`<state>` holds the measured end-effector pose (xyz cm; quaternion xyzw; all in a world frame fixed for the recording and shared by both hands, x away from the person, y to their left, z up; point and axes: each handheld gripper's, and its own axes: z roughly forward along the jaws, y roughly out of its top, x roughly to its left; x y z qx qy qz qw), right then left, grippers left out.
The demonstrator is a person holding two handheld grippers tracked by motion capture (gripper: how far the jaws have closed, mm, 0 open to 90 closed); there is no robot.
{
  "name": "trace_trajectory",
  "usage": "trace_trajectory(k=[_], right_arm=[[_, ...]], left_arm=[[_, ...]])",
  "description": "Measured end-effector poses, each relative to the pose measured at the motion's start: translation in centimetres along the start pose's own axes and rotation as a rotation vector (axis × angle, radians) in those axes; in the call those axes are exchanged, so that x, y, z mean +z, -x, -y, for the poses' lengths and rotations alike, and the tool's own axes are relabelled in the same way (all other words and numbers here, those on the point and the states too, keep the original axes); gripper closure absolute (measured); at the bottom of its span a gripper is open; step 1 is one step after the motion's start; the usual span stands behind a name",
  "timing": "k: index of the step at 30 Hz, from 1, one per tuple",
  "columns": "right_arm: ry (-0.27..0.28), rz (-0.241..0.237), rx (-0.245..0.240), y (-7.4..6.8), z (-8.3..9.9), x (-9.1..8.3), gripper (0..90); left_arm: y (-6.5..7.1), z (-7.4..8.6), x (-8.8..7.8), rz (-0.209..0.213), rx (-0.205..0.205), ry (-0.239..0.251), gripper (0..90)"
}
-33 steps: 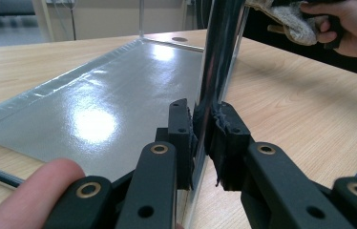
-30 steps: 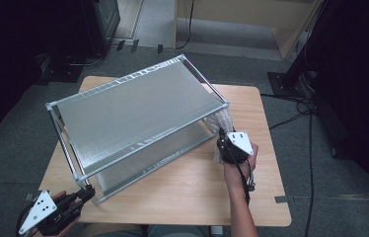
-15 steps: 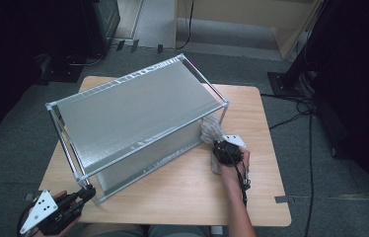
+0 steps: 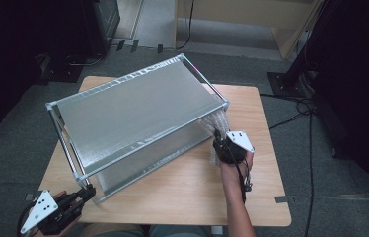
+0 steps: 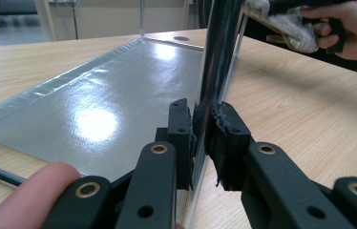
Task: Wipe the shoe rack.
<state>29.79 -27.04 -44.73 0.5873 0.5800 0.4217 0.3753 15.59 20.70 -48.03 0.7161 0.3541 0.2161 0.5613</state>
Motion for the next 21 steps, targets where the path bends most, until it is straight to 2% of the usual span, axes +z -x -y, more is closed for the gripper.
trace_trajectory(k=[2,8,9,16,18,19,21], right_arm=[[-0.033,0.005,-0.006,0.3,0.7,0.7,62.5],[-0.231,0.000,0.038,1.8,4.2,3.9,61.7],[-0.253,0.006,0.030,1.8,4.7,4.2,61.6],[-0.246,0.014,-0.003,1.8,4.9,4.0,61.1],[-0.230,0.030,-0.020,1.7,4.6,3.5,61.0],[-0.217,0.034,-0.020,1.7,4.3,3.2,61.0],[-0.177,0.028,0.000,1.7,3.4,2.4,61.0]], left_arm=[[0.0,0.0,0.0,0.000,0.001,0.000,79.6],[0.0,0.0,0.0,0.001,0.002,0.000,79.5],[0.0,0.0,0.0,0.000,0.000,0.001,79.5],[0.0,0.0,0.1,-0.008,0.003,0.001,79.5],[0.0,0.0,0.2,-0.024,0.012,0.003,79.7],[0.1,0.0,0.2,-0.039,0.025,0.003,79.9],[0.1,0.0,0.3,-0.042,0.020,0.003,80.0]])
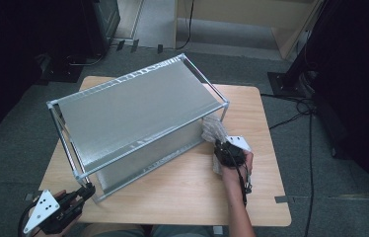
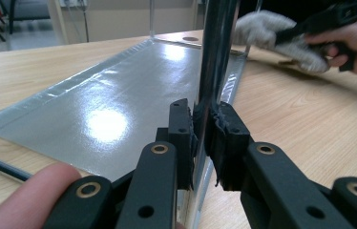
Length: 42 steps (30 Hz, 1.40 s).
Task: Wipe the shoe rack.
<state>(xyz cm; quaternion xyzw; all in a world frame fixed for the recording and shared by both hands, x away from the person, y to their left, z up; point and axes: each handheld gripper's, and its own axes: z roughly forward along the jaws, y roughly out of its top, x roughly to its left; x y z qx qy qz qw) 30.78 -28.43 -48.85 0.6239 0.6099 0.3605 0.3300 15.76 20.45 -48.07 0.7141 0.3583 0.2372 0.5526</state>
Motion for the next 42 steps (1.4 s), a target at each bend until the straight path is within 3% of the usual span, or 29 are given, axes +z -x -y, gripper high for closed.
trace_trajectory(k=[4,7,9,11,14,15,16,18,24,27,29,35,39,42], right_arm=[[0.125,-0.002,-0.012,-0.4,-1.9,-2.8,61.1],[0.178,0.023,-0.040,-0.7,-2.6,-3.9,61.2],[0.171,0.029,-0.047,-0.7,-2.5,-3.9,61.0],[0.098,0.030,-0.039,-0.2,-1.2,-2.4,60.8],[0.010,0.038,0.015,1.2,0.3,-0.5,60.5],[0.010,0.038,0.015,1.2,0.3,-0.5,60.5],[-0.030,0.066,0.038,2.4,1.1,0.4,60.5],[-0.047,0.083,0.061,3.1,1.4,0.5,60.5],[-0.007,0.133,0.153,5.3,0.7,-0.8,61.3],[0.072,0.174,0.196,6.3,-0.6,-2.6,62.2],[0.126,0.173,0.208,6.3,-1.5,-3.8,62.5],[0.314,0.088,0.126,4.0,-5.3,-7.7,62.2],[0.381,-0.003,0.060,1.5,-7.6,-9.0,61.9],[0.412,-0.057,0.019,-0.9,-9.0,-8.9,61.4]], left_arm=[[-0.1,0.0,0.0,0.001,-0.007,0.001,80.0],[-0.2,0.0,0.1,-0.001,-0.010,0.003,79.9],[-0.2,0.0,0.1,-0.004,-0.010,0.003,79.8],[-0.1,0.0,0.2,-0.016,-0.009,0.001,79.9],[0.0,0.0,0.2,-0.023,-0.010,-0.001,79.9],[0.0,0.0,0.2,-0.023,-0.010,-0.001,79.8],[0.0,0.1,0.3,-0.026,-0.015,0.000,79.7],[0.0,0.1,0.3,-0.031,-0.017,-0.002,79.6],[-0.1,0.1,0.4,-0.034,-0.032,-0.003,79.4],[-0.1,0.1,0.4,-0.040,-0.025,-0.007,79.4],[0.0,0.1,0.4,-0.044,-0.025,-0.008,79.4],[-0.3,0.1,0.5,-0.041,-0.036,-0.007,79.2],[-0.5,0.2,0.4,-0.039,-0.048,-0.005,78.9],[-0.5,0.2,0.5,-0.044,-0.046,-0.005,78.9]])
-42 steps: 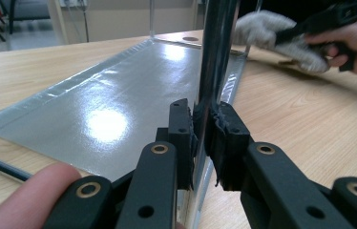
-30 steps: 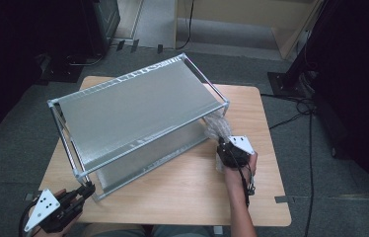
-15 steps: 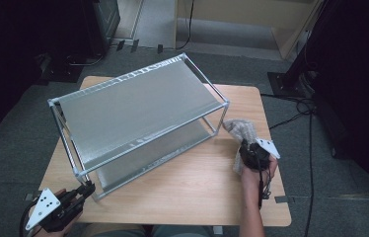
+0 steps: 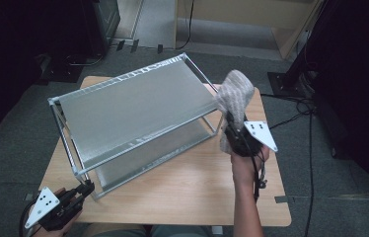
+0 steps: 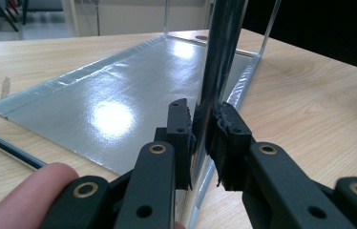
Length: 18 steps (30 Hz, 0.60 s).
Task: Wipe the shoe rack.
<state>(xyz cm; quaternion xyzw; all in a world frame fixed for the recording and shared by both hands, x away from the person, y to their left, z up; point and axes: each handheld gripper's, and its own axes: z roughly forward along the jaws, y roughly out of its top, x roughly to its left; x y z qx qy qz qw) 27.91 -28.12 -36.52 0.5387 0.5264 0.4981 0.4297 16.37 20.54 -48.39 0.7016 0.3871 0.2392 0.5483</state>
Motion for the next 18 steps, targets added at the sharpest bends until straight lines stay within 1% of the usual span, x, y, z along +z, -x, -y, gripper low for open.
trace_trajectory(k=[2,4,6,7,8,9,10,11,12,13,14,16,18], right_arm=[[0.013,-0.037,-0.032,-1.3,-0.6,0.9,60.7],[0.024,-0.063,-0.023,-2.2,-1.2,2.0,60.7],[0.003,-0.085,-0.035,-3.3,-1.7,3.4,60.7],[-0.012,-0.109,-0.054,-4.1,-1.9,4.2,60.7],[-0.026,-0.123,-0.067,-4.6,-2.0,4.8,60.7],[-0.051,-0.136,-0.083,-5.1,-1.9,5.5,61.5],[-0.092,-0.153,-0.102,-5.7,-1.6,6.4,63.2],[-0.122,-0.158,-0.119,-6.0,-1.4,6.9,64.5],[-0.152,-0.148,-0.141,-6.4,-1.0,7.4,66.4],[-0.167,-0.149,-0.158,-6.5,-0.6,7.7,67.8],[-0.168,-0.162,-0.151,-6.5,-0.4,7.7,68.7],[-0.191,-0.186,-0.123,-6.2,-0.5,7.4,70.3],[-0.218,-0.198,-0.134,-6.0,-0.7,6.9,70.6]], left_arm=[[0.0,0.0,0.0,-0.001,0.002,0.000,78.9],[0.0,0.0,0.0,0.002,0.001,-0.001,78.9],[-0.1,0.1,0.1,0.003,0.004,0.000,78.9],[-0.1,0.1,0.1,0.004,0.005,-0.002,78.9],[-0.1,0.1,0.0,0.003,0.007,-0.004,78.9],[-0.1,0.1,0.0,0.003,0.007,-0.007,78.9],[-0.1,0.1,0.0,0.001,0.007,-0.008,78.8],[-0.1,0.1,0.1,0.000,0.007,-0.009,78.8],[-0.1,0.1,0.1,-0.001,0.007,-0.012,78.7],[-0.1,0.2,0.1,-0.001,0.006,-0.014,78.6],[-0.2,0.2,0.1,0.002,0.005,-0.015,78.5],[-0.2,0.3,0.2,-0.003,0.003,-0.017,78.6],[-0.3,0.3,0.2,-0.005,0.004,-0.018,78.7]])
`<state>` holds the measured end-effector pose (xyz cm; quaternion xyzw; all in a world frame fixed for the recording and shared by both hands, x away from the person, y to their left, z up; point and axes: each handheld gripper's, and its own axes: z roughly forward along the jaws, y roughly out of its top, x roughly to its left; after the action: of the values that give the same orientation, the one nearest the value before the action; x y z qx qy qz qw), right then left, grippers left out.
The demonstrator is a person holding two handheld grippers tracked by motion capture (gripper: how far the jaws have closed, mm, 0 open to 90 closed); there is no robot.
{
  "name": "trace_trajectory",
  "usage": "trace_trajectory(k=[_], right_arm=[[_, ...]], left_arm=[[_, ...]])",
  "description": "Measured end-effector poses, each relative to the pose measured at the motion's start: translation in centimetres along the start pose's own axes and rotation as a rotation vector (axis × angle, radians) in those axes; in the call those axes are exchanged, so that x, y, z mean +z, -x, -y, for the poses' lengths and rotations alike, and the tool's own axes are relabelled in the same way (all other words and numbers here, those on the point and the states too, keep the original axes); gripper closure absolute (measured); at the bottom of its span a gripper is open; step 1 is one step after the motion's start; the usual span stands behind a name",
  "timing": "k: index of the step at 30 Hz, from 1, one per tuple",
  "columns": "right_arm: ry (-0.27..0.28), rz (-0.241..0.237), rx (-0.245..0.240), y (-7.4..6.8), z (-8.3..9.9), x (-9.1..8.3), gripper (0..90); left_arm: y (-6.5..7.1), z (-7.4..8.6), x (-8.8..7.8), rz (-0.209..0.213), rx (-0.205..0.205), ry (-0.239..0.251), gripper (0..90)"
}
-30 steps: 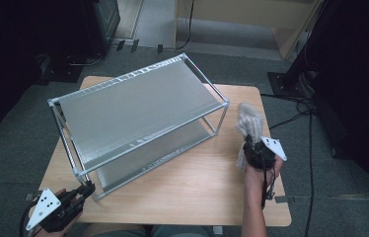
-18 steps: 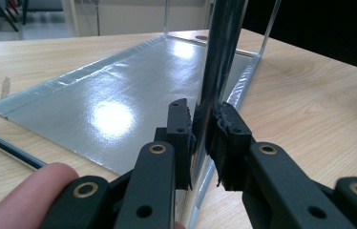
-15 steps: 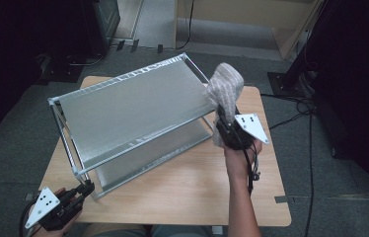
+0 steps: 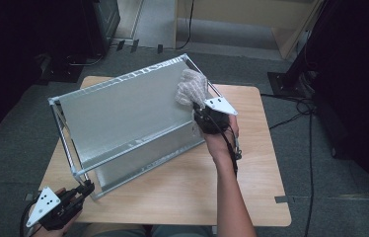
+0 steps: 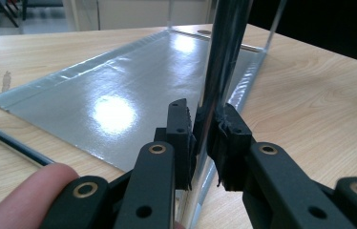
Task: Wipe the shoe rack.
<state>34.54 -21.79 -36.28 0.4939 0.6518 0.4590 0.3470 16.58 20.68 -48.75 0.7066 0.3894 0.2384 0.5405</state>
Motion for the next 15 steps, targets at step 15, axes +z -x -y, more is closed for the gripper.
trace_trajectory(k=[15], right_arm=[[0.053,-0.113,-0.022,-5.4,2.0,-4.2,70.6]], left_arm=[[2.2,-0.5,1.9,0.025,0.058,-0.013,80.5]])
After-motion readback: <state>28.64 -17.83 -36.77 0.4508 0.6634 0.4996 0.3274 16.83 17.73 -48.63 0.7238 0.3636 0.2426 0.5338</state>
